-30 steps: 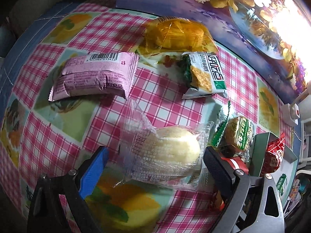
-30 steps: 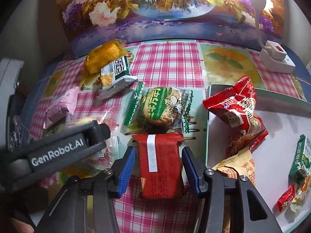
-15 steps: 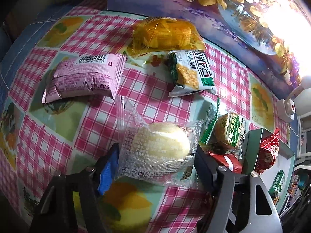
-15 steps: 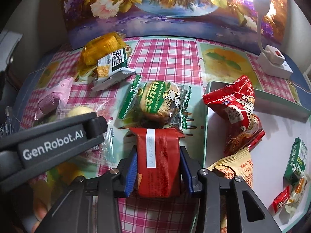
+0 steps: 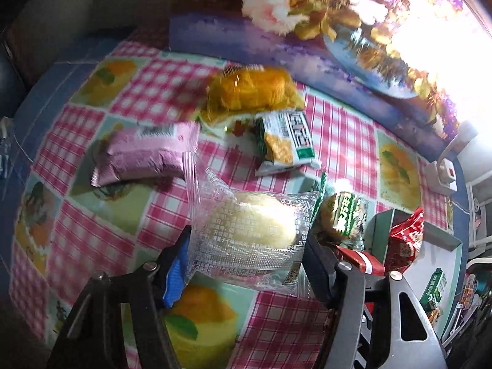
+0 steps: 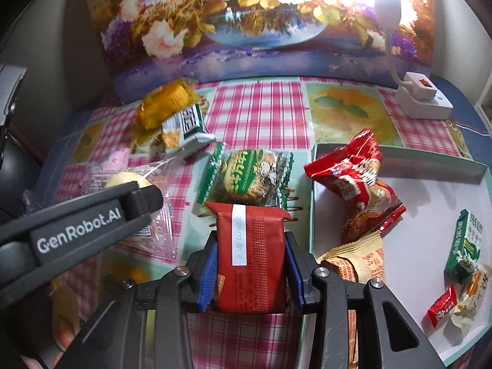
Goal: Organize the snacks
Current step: 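Carry the red cake over the tray with the right tool while the left tool carries the bun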
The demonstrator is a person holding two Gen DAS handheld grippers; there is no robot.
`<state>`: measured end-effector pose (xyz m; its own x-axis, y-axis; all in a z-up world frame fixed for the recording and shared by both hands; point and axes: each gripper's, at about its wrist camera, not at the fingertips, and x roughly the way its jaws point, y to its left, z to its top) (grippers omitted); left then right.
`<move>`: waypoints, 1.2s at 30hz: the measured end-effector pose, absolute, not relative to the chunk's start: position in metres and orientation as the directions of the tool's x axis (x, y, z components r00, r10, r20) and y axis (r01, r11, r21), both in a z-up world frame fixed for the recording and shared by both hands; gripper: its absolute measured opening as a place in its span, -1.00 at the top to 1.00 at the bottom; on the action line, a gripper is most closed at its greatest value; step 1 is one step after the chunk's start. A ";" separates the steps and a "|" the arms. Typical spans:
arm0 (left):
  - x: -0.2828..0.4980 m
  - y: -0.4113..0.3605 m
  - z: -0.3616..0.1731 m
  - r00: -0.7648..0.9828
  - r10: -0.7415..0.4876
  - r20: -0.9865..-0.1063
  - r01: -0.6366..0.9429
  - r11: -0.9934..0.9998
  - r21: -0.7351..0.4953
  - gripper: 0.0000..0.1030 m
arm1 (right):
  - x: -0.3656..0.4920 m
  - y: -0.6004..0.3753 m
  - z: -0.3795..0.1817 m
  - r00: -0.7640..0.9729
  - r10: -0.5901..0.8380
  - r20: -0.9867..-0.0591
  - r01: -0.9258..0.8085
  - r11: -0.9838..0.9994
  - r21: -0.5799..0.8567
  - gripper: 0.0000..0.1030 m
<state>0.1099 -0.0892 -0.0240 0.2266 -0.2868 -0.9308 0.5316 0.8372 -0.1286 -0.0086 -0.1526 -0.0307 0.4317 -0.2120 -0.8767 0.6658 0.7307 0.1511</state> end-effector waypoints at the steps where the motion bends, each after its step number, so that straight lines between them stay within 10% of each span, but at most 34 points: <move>1: 0.109 -0.088 -0.017 0.241 -0.292 -0.925 0.530 0.838 -0.126 -0.31 | -0.010 -0.152 -0.027 0.440 -0.213 -0.873 0.667 0.728 0.159 0.18; 36: 0.040 -0.085 0.065 0.349 -0.416 -0.840 0.642 0.759 -0.109 -0.31 | -0.085 -0.183 0.036 0.532 -0.277 -0.800 0.741 0.609 0.282 0.18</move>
<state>0.0400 -0.0850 0.0653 0.3493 -0.4161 -0.8396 0.6416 0.7592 -0.1093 -0.0852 -0.1833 0.0363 0.5321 -0.2767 -0.8002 0.7412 0.6091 0.2822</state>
